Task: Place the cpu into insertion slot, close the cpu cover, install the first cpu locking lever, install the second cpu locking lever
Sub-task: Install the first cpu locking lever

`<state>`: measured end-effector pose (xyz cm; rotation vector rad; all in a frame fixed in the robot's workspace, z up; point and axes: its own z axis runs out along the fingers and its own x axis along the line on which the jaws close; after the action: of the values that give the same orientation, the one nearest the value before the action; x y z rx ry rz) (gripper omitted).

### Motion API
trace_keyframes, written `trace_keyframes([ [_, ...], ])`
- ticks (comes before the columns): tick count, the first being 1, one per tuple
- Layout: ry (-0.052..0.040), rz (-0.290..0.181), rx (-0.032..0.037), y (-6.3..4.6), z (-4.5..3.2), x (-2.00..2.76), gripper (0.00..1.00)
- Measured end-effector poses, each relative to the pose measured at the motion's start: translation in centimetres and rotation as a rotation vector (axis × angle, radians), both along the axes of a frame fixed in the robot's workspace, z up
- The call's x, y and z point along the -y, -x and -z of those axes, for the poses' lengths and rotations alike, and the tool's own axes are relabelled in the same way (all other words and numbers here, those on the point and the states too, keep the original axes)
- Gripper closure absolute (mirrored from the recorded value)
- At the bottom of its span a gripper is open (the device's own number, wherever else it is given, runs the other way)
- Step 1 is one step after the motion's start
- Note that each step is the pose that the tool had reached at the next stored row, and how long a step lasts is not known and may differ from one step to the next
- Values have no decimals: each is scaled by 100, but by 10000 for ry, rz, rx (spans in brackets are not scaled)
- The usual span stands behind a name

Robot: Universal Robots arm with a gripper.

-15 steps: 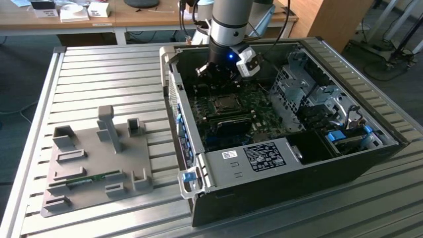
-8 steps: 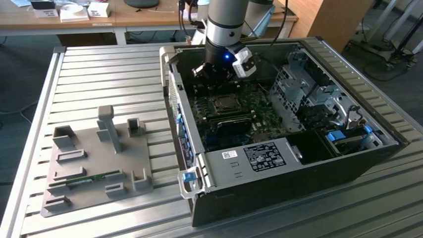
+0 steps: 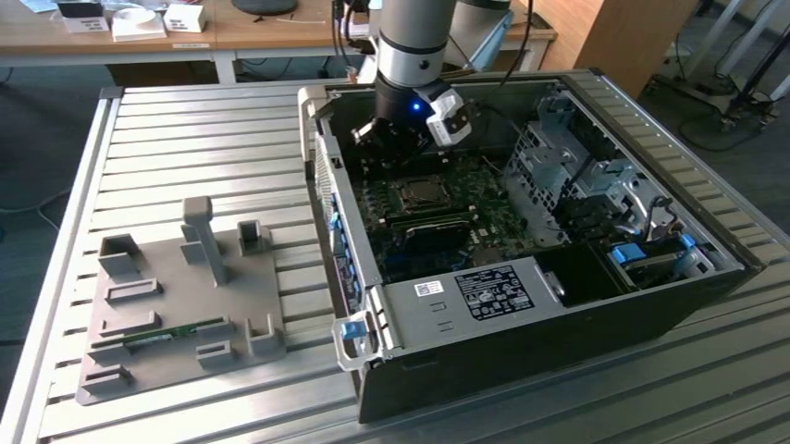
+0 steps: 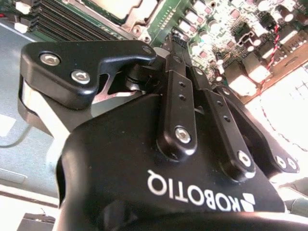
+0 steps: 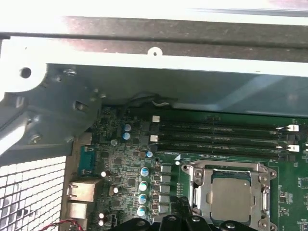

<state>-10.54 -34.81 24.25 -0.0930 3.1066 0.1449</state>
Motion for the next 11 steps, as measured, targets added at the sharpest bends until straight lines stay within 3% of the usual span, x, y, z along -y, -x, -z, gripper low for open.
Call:
trace_keyframes([
  [6, -1, 0, 0, 52, 6, -2, 89],
  [11, -9, 1, -1, 69, 12, -35, 89],
])
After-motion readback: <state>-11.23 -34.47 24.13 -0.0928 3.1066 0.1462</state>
